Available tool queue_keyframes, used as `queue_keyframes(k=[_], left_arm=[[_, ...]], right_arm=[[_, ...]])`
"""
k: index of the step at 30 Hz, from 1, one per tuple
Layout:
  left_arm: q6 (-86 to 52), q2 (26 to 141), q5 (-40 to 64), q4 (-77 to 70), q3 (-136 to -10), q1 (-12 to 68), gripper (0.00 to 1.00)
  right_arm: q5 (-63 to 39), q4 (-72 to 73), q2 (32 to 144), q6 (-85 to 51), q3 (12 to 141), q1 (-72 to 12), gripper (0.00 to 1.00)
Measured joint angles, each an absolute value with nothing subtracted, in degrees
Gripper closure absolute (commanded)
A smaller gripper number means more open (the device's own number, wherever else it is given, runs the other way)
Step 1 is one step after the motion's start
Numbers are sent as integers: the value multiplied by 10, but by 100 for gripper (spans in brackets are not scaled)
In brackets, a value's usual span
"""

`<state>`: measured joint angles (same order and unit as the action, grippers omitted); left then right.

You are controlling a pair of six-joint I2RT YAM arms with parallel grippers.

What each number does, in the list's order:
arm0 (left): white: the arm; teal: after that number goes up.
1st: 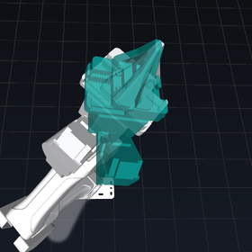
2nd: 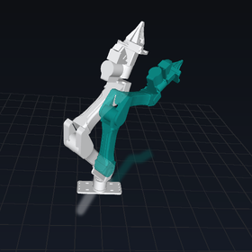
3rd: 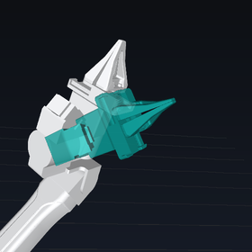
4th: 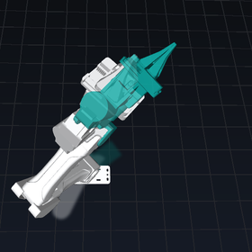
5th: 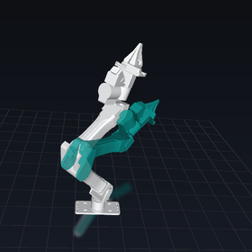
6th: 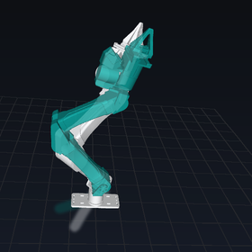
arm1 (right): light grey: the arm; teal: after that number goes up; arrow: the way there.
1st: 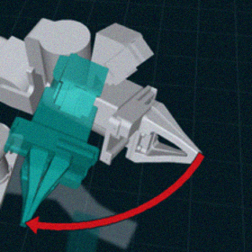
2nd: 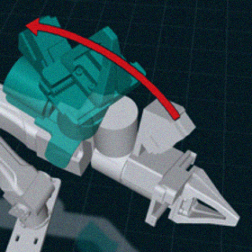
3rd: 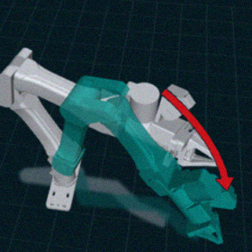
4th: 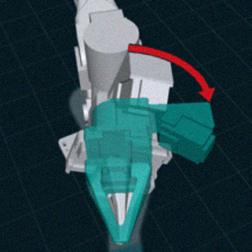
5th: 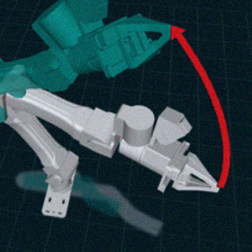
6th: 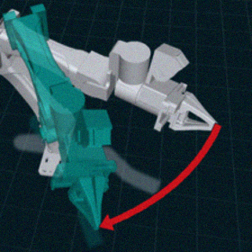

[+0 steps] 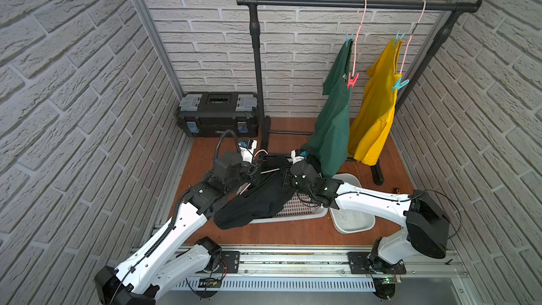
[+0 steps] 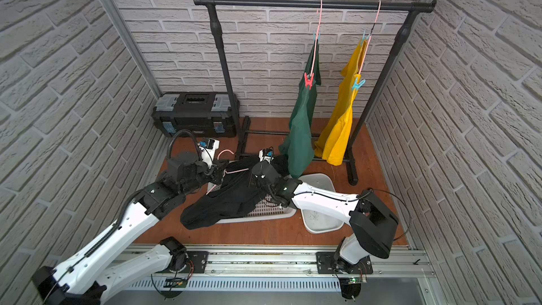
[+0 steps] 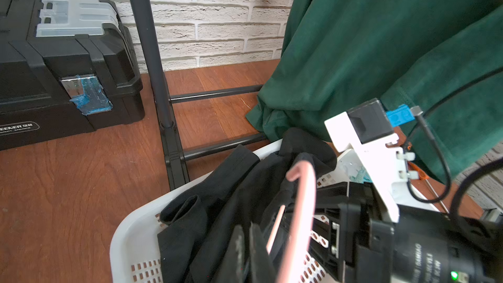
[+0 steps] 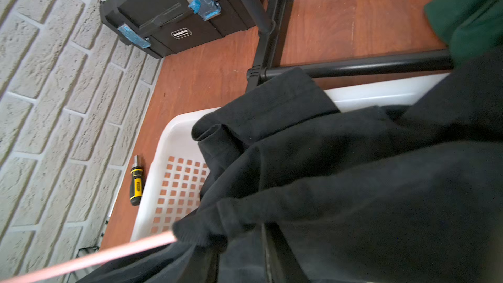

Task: Remove the clothespins securing t-shirts to the hanger
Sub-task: Remove the T-shirt from the hanger.

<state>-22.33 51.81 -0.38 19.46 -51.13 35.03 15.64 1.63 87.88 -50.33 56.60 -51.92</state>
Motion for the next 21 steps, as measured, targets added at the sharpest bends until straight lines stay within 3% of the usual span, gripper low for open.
queue_keyframes(k=[5,10,21], left_arm=[[-223,511,-4,195,-511,351,100],[-226,509,-4,195,-511,353,100],[-226,497,-3,197,-509,354,100]], right_arm=[[173,17,879,-506,566,-518,82],[184,19,879,-509,566,-513,97],[206,3,820,-513,526,-473,97]])
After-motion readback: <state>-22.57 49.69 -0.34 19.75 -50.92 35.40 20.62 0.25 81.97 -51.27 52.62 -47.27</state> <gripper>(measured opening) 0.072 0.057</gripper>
